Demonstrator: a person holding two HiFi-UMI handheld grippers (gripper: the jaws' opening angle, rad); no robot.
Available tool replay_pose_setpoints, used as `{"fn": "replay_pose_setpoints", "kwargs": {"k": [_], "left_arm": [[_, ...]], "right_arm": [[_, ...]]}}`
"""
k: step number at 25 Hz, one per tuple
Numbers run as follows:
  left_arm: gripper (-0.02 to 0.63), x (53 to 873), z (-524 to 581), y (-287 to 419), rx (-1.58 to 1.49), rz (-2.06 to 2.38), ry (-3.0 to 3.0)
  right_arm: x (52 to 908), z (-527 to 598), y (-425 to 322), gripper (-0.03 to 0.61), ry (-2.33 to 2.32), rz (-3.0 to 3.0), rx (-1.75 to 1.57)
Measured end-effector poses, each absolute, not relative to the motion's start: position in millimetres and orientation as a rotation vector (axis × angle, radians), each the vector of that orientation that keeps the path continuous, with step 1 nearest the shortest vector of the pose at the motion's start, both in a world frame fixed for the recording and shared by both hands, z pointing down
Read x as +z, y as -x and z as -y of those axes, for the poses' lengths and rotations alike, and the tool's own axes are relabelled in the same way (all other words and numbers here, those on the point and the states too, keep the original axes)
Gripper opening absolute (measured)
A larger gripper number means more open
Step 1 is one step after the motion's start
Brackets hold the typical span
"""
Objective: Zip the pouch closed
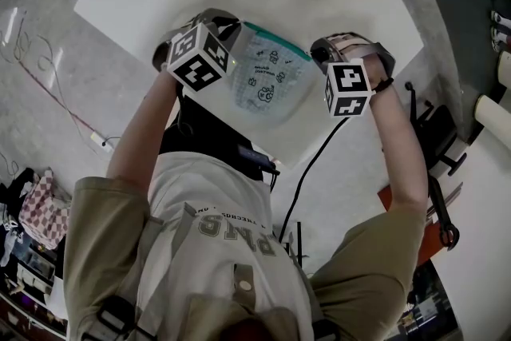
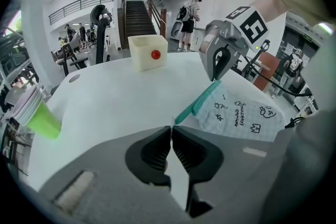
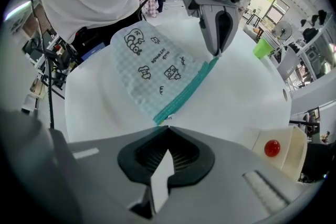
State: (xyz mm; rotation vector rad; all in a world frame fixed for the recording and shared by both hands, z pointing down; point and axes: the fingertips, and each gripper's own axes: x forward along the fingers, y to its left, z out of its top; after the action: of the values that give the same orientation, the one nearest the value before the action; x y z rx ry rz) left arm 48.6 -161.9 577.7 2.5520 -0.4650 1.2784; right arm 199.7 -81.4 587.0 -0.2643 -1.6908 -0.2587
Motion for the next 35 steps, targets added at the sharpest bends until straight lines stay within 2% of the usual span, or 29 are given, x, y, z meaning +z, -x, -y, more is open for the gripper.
{"fn": "replay_pose_setpoints", "kwargs": {"k": [21,29,31,35], "left_arm": [[0.028,584.8,165.4,-56.1,1.312,0.464,-2.554],[0.034,590.7,163.7,-55.4,1.232,0.478,-2.513],[0.055,590.1,163.0,-55.7,1.220,0.469,-2.507],[0.142,586.7,159.9,-59.4,1.177,0.426,-2.497]], "right_arm": [[602.8,77.1,-204.9,0.002,0.224,1.703,-0.221],[604.5,78.5,-204.8,0.003,0.212,1.724,-0.184],[603.3,78.7,-204.7,0.002,0.203,1.730,-0.178],[601.0,79.6,-204.3,0.002,0.185,1.739,-0.192]]}}
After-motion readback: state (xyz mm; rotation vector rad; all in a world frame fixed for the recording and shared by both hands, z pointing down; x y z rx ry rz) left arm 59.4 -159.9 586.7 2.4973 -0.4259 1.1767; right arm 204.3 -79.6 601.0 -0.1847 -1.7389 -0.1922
